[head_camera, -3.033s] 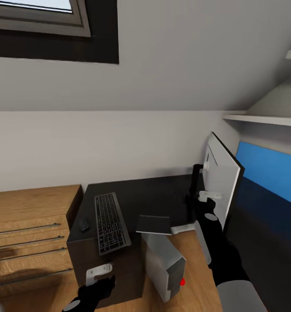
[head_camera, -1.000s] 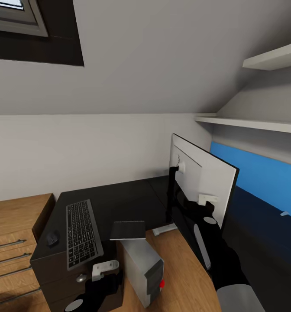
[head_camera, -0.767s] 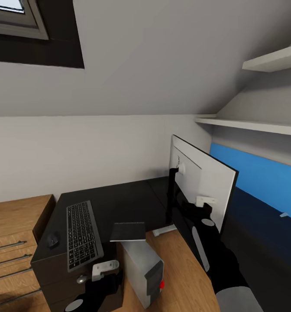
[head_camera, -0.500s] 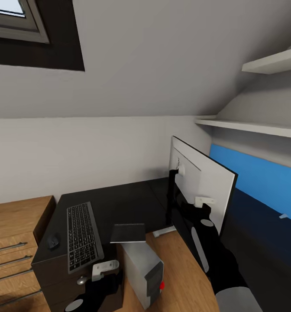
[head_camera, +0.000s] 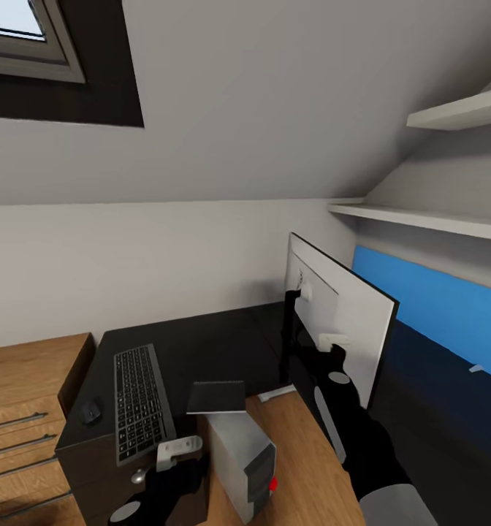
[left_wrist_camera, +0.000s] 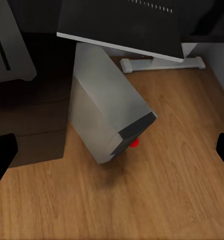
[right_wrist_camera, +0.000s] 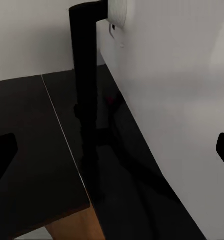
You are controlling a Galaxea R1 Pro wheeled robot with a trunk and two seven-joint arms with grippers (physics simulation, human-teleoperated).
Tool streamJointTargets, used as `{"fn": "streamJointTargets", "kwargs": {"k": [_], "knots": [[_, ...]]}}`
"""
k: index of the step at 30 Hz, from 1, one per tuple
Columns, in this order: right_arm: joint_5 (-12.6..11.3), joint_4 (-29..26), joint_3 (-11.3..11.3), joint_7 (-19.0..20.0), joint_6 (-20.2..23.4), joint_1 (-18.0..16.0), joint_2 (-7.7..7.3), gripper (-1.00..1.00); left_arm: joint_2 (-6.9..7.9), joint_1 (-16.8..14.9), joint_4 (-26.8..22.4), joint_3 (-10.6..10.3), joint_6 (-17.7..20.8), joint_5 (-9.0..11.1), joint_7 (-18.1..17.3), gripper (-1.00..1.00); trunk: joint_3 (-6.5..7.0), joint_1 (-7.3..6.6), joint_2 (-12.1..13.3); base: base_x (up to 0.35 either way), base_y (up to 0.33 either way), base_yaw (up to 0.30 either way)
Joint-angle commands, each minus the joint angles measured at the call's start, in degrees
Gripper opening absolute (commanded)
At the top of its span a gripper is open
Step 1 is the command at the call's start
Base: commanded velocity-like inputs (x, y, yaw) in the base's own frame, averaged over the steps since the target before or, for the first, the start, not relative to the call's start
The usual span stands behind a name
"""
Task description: In the bedroom, organize the workspace by keeping the computer under the desk, ensuring the monitor is on the desk, placing the keyboard on the desk next to the monitor, placing the mouse on the desk next to the keyboard, moving the folder from the swivel chair onto the desk next to the mouse, stacking the notebook on top of the folder with the pen on top of the notebook, and positioning the swivel chair next to the desk.
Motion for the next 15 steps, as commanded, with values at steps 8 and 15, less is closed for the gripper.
{"fn": "streamJointTargets", "kwargs": {"k": [8, 15], "knots": [[0.2, 0.5, 1.0, -0.3, 0.4, 0.1, -0.01, 1.00, -3.21, -0.9, -2.3, 5.6, 6.6, 0.4, 0.5, 1.00, 1.36, -1.76, 3.2, 0.000, 0.000, 0.000], [0.2, 0.6, 1.0, -0.3, 0.4, 0.2, -0.01, 1.00, -5.35, -7.0, -2.4, 11.5, 14.4, 0.4, 0.5, 1.00, 2.62, -3.30, 6.0, 0.000, 0.000, 0.000]]}}
